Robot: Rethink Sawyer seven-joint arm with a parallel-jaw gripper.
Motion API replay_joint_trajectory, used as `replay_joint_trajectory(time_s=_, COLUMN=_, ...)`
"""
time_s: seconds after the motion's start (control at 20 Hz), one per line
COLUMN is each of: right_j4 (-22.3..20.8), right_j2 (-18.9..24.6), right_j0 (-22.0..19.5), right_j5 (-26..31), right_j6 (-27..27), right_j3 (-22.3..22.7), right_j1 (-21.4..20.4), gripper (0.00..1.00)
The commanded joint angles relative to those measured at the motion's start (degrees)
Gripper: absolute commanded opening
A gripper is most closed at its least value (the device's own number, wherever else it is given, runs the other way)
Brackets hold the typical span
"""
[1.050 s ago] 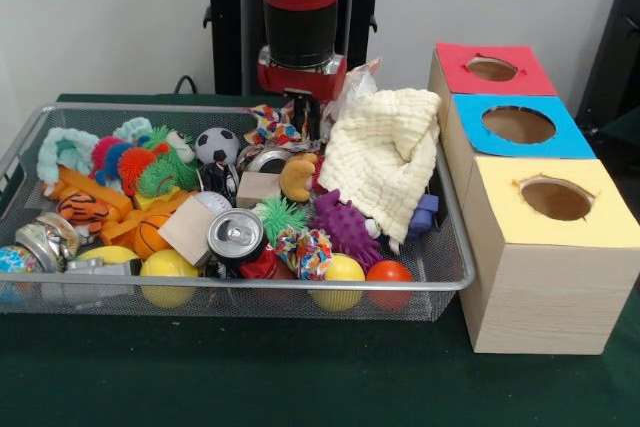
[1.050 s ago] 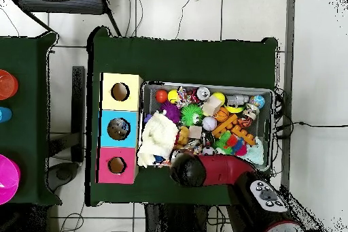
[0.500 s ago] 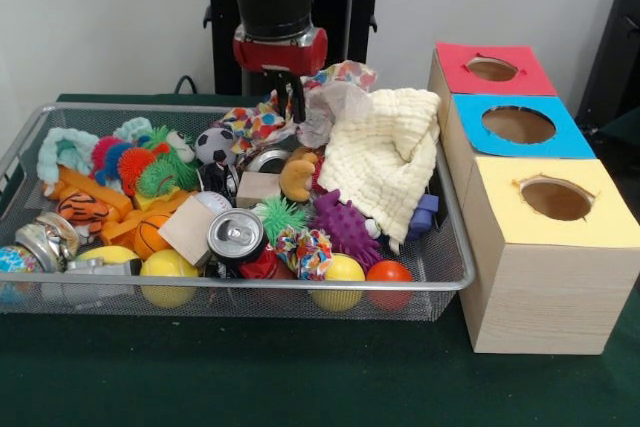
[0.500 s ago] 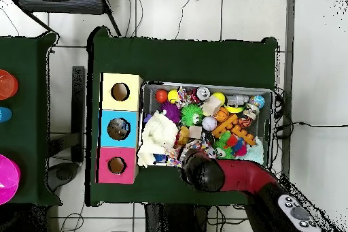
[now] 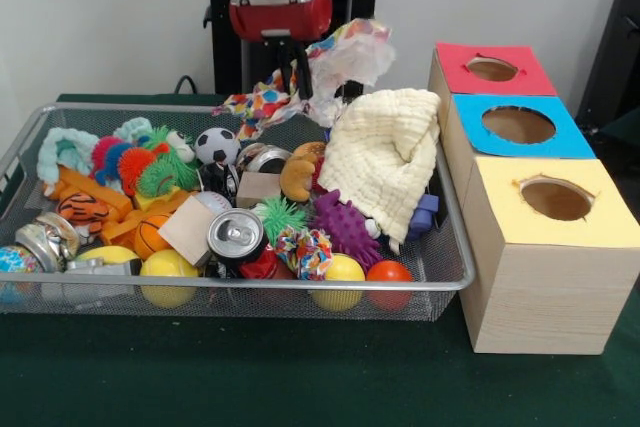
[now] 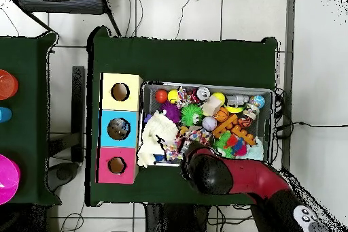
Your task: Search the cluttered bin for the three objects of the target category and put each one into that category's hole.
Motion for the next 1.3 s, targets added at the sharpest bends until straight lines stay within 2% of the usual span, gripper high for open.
replay_joint_trajectory(time_s=0.05, right_j4=6.8, right_j2=10.89, right_j0=-1.17, right_j5=5.36, right_j6=0.64, right_j3=3.25, right_j1=-10.37, gripper=0.0)
replay_joint_trajectory(time_s=0.3, right_j4=11.13, right_j2=15.67, right_j0=-3.35, right_j5=5.8, right_j6=0.15, right_j3=5.6, right_j1=-14.78, gripper=0.0)
replay_joint_trajectory(time_s=0.45, right_j4=12.21, right_j2=17.37, right_j0=-3.93, right_j5=4.94, right_j6=0.59, right_j3=6.27, right_j1=-13.94, gripper=0.0)
replay_joint_trajectory(time_s=0.5, right_j4=10.46, right_j2=16.94, right_j0=-3.62, right_j5=2.23, right_j6=1.1, right_j3=5.99, right_j1=-11.07, gripper=0.0)
replay_joint_trajectory(time_s=0.8, right_j4=5.06, right_j2=13.27, right_j0=-0.78, right_j5=-5.38, right_j6=1.31, right_j3=2.41, right_j1=-0.86, gripper=0.0)
replay_joint_trajectory(time_s=1.0, right_j4=2.99, right_j2=10.44, right_j0=1.02, right_j5=-7.01, right_j6=0.91, right_j3=0.04, right_j1=4.52, gripper=0.0)
replay_joint_trajectory(time_s=1.3, right_j4=1.43, right_j2=7.31, right_j0=3.47, right_j5=-8.56, right_j6=2.21, right_j3=-0.82, right_j1=7.96, gripper=0.0)
